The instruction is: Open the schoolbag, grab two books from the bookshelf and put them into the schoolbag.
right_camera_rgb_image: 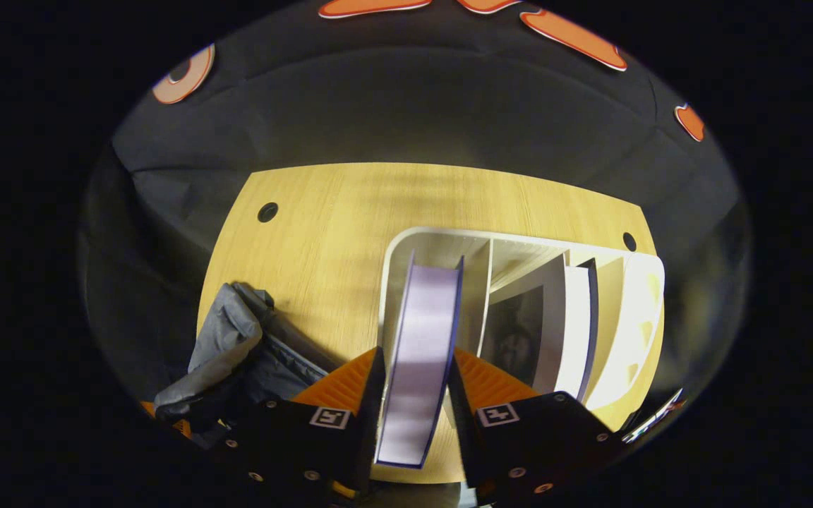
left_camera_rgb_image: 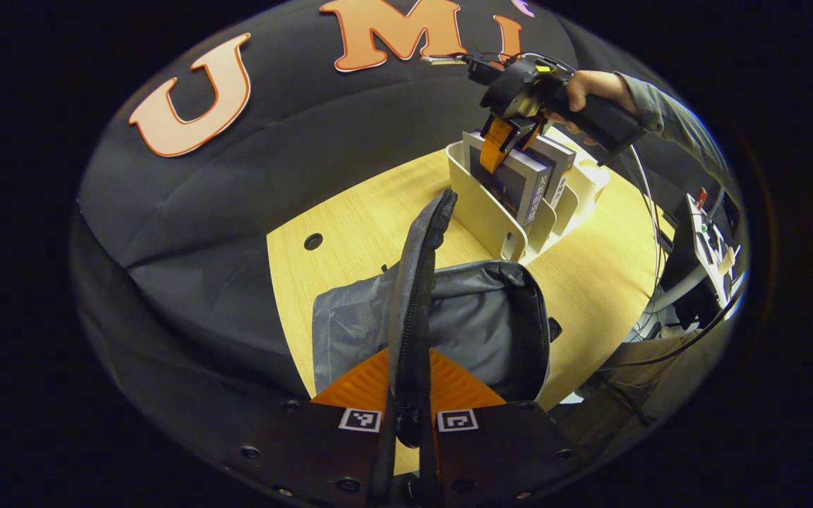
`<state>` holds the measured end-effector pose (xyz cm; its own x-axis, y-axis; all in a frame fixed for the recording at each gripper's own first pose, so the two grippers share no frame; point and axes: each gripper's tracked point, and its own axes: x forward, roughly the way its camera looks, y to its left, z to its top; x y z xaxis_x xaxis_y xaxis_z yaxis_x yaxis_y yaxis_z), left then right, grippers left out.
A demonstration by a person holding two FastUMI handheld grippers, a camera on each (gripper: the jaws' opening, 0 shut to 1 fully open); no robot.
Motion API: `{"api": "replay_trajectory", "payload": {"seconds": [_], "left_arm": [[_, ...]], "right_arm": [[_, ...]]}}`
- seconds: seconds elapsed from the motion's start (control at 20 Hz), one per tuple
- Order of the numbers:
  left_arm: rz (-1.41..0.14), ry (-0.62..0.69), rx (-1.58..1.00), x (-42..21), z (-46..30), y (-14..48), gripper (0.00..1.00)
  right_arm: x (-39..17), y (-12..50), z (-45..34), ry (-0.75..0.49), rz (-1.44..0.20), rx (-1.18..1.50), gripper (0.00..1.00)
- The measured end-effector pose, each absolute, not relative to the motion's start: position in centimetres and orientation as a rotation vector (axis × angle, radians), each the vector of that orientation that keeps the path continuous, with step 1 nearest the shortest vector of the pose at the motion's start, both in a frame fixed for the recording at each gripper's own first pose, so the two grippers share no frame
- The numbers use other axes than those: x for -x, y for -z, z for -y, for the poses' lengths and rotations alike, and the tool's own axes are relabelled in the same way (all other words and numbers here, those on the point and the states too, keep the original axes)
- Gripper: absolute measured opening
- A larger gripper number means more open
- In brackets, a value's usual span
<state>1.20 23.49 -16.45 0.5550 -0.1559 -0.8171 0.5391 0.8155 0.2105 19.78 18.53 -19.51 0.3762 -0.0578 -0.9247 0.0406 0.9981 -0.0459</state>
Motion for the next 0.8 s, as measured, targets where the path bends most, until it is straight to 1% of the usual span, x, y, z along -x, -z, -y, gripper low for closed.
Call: {"api": "replay_trajectory", "payload": {"seconds": [0.05, 0.1, 0.15, 0.25, 0.45, 0.5, 0.55, 0.8], "left_arm": [[-0.895, 0.434, -0.469, -1.2, -23.8, 16.5, 0.15], [-0.894, 0.439, -0.463, -1.4, -24.0, 16.9, 0.14], [-0.895, 0.447, -0.457, -1.4, -23.9, 17.1, 0.14], [-0.895, 0.462, -0.445, -1.1, -23.7, 17.1, 0.14], [-0.895, 0.485, -0.426, -1.0, -23.4, 17.8, 0.15], [-0.894, 0.488, -0.42, -1.1, -23.4, 17.9, 0.15], [-0.895, 0.489, -0.415, -1.0, -23.3, 18.0, 0.14], [-0.902, 0.487, -0.391, -1.2, -23.4, 18.2, 0.15]], "right_arm": [[-19.8, 19.2, -18.3, 0.083, -1.18, 0.01, 0.51], [-19.9, 19.5, -18.1, 0.096, -1.183, 0.001, 0.4], [-19.6, 19.1, -17.9, 0.109, -1.182, -0.013, 0.37], [-19.2, 18.1, -17.5, 0.119, -1.169, -0.036, 0.35], [-17.9, 14.6, -16.3, 0.11, -1.114, -0.094, 0.34], [-17.6, 13.7, -16.0, 0.112, -1.097, -0.12, 0.41], [-17.2, 12.7, -15.8, 0.115, -1.081, -0.148, 0.33], [-15.0, 8.4, -15.5, 0.069, -0.992, -0.235, 0.32]]}}
